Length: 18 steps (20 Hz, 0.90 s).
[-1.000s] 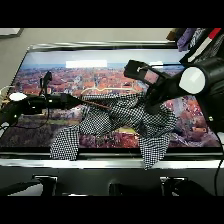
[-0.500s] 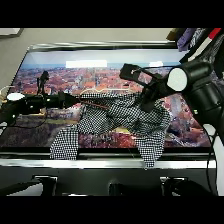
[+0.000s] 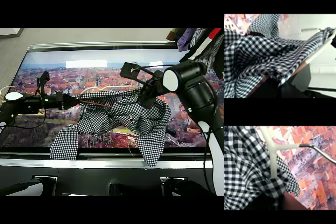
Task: Fold the clothes and pants, and hang the long-sleeved shirts on hangers.
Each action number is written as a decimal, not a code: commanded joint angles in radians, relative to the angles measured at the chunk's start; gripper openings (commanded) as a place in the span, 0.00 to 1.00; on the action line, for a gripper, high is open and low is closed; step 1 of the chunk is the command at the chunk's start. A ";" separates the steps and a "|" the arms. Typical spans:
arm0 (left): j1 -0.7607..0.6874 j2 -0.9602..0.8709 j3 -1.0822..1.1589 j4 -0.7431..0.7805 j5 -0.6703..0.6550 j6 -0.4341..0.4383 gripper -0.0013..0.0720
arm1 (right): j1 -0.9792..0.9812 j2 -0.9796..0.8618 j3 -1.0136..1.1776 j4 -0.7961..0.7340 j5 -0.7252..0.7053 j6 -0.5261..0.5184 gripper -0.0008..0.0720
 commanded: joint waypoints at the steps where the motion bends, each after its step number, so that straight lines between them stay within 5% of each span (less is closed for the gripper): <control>1: 0.050 0.001 0.019 0.002 -0.080 -0.063 0.06 | -0.001 0.012 0.000 -0.028 -0.001 0.006 0.06; 7: 0.072 0.007 0.050 -0.013 -0.089 -0.101 0.06 | 0.000 0.027 0.000 0.035 -0.007 0.006 0.06; 18: 0.035 0.007 0.052 -0.052 -0.008 -0.100 0.06 | 0.087 -0.041 0.000 -0.069 -0.007 0.085 0.06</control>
